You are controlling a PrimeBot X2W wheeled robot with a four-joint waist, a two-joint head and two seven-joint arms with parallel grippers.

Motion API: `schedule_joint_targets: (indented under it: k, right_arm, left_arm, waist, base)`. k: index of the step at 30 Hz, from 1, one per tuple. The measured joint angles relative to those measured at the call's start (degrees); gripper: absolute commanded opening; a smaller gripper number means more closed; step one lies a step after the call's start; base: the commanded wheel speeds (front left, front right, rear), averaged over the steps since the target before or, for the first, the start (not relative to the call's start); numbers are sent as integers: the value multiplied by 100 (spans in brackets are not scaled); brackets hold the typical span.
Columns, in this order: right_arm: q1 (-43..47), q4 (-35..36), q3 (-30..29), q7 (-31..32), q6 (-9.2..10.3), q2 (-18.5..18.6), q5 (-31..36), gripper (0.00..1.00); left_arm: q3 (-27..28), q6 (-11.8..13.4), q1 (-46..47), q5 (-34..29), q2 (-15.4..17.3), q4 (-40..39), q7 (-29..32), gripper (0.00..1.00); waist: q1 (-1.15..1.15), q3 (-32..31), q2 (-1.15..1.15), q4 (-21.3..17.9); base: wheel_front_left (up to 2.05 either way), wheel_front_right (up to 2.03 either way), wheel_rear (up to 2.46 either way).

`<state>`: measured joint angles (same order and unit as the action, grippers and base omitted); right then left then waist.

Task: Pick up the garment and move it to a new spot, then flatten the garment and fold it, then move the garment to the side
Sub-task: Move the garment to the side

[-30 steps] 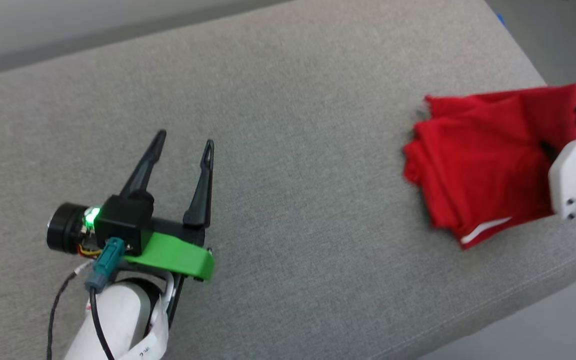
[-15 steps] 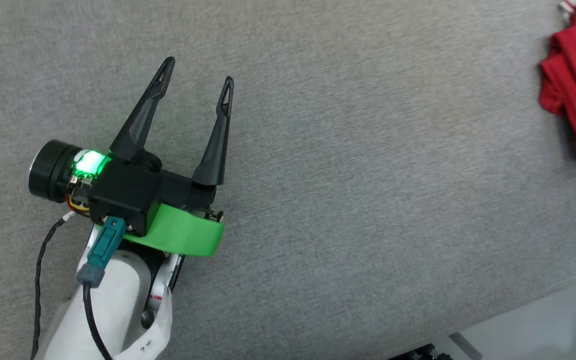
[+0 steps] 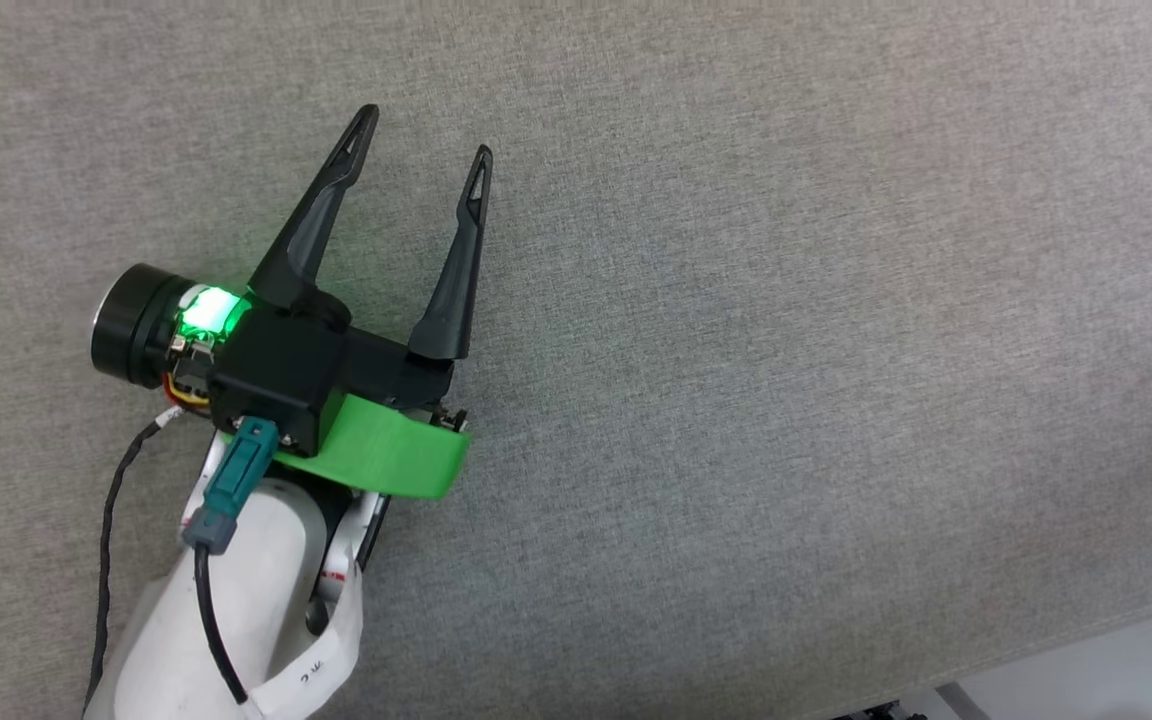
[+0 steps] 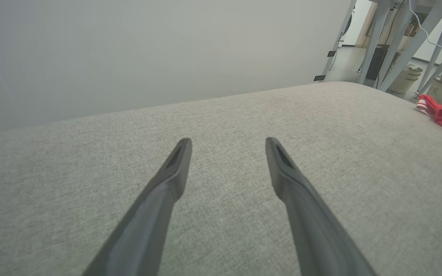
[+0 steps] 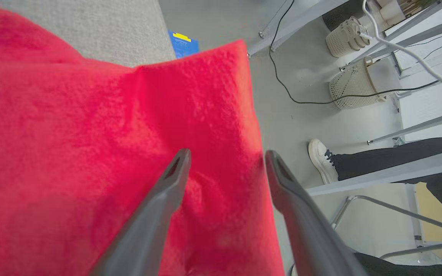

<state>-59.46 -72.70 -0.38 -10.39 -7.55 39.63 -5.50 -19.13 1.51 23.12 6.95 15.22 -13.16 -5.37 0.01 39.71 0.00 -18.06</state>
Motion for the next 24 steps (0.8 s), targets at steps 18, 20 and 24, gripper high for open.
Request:
schedule_joint_targets:
  k: [18, 20, 24]
  right_arm:
    - [1631, 1673, -1556, -410, 0, -748, 56, 100]
    - [2123, 2161, -1735, -410, 0, -985, -31, 100]
    - [2980, 2947, -1925, -435, 0, -1521, -60, 100]
  left_arm:
    - [88, 282, -876, 593, -314, 900, -595, 100]
    - [92, 309, -985, 651, -372, 998, -655, 100]
    - [100, 328, -1184, 754, -455, 1183, -732, 100]
  waist:
    - [-1, -1376, 0, 291]
    - [-1, -1566, 0, 349]
    - [-2, -1918, 0, 469]
  base:
    - [0, 0, 0]
    - [0, 0, 0]
    - [0, 0, 0]
